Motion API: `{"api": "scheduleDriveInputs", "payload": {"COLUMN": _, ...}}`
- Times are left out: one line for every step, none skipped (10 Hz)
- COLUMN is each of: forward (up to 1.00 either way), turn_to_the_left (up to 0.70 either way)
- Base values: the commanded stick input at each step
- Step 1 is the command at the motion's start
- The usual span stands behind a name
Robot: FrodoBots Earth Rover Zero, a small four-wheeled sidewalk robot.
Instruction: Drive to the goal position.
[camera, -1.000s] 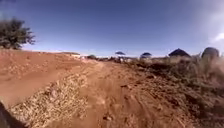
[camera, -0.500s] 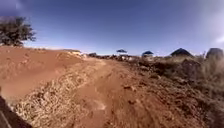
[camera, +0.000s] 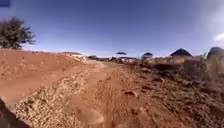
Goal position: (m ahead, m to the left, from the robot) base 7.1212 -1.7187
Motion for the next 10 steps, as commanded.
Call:
{"api": "scheduleDriveInputs", "payload": {"forward": 0.50, "turn_to_the_left": 0.00}}
{"api": "scheduleDriveInputs", "payload": {"forward": 0.50, "turn_to_the_left": 0.00}}
{"api": "scheduleDriveInputs", "payload": {"forward": 0.50, "turn_to_the_left": 0.00}}
{"api": "scheduleDriveInputs", "payload": {"forward": 0.50, "turn_to_the_left": 0.00}}
{"api": "scheduleDriveInputs", "payload": {"forward": 0.50, "turn_to_the_left": 0.00}}
{"api": "scheduleDriveInputs", "payload": {"forward": 0.50, "turn_to_the_left": 0.00}}
{"api": "scheduleDriveInputs", "payload": {"forward": 0.50, "turn_to_the_left": 0.00}}
{"api": "scheduleDriveInputs", "payload": {"forward": 0.50, "turn_to_the_left": 0.00}}
{"api": "scheduleDriveInputs", "payload": {"forward": 0.50, "turn_to_the_left": 0.00}}
{"api": "scheduleDriveInputs", "payload": {"forward": 0.50, "turn_to_the_left": 0.00}}
